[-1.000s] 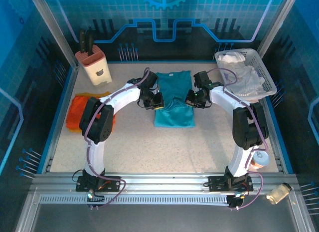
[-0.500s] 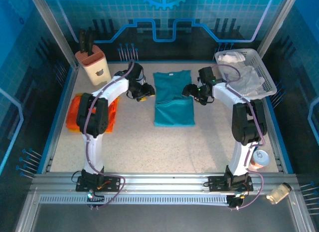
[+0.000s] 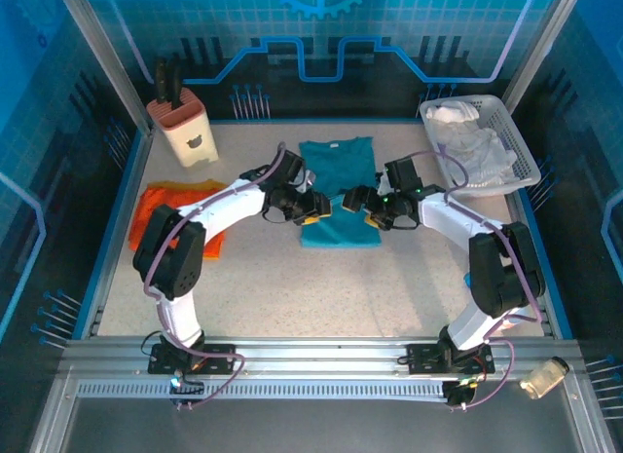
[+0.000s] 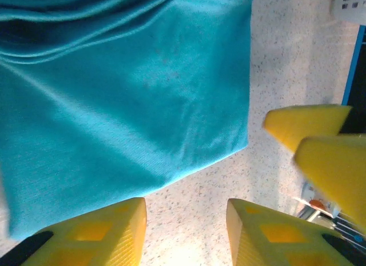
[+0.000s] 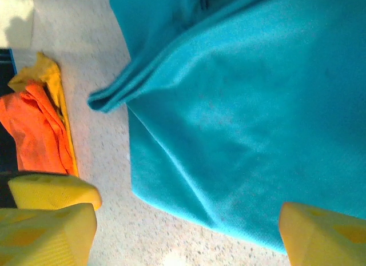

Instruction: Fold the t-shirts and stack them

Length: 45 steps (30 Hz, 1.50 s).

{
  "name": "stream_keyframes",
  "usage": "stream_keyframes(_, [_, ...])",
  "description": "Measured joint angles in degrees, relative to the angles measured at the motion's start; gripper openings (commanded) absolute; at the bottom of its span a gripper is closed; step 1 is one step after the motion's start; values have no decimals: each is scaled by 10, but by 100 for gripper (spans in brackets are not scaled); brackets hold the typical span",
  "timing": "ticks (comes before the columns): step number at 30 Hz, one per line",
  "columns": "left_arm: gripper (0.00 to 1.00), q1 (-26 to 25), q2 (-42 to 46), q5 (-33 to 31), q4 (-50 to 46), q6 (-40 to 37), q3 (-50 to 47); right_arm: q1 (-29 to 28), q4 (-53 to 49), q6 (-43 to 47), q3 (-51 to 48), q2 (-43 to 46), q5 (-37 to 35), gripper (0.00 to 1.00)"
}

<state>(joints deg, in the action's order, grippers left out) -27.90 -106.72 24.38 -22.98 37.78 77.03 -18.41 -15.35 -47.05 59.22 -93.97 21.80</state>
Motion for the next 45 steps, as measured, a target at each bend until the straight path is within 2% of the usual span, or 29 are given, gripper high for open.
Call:
stream_keyframes(5, [41,9,-83,16,70,28,17,-14,58,-25,-53,0,12,83])
stream_keyframes(11, [41,38,-156,31,110,59,62,-19,113,-40,-106,-3,14,82])
stream_keyframes(26, [39,99,-219,74,122,103,134,-19,256,-42,-160,-37,59,81])
stream_keyframes(30, [41,109,-197,69,114,93,102,-19,262,-42,-160,-38,61,82])
stream_keyframes(34, [44,106,-122,59,102,82,30,-22,247,-39,-153,-35,56,85])
stream_keyframes(40, [46,65,-9,59,118,68,-47,-33,168,-21,-129,7,23,88])
stream_keyframes(41, [46,57,2,59,126,68,-60,-34,156,-17,-123,15,20,93])
stream_keyframes(45, [45,32,23,57,153,72,-121,-38,110,-2,-96,46,6,95])
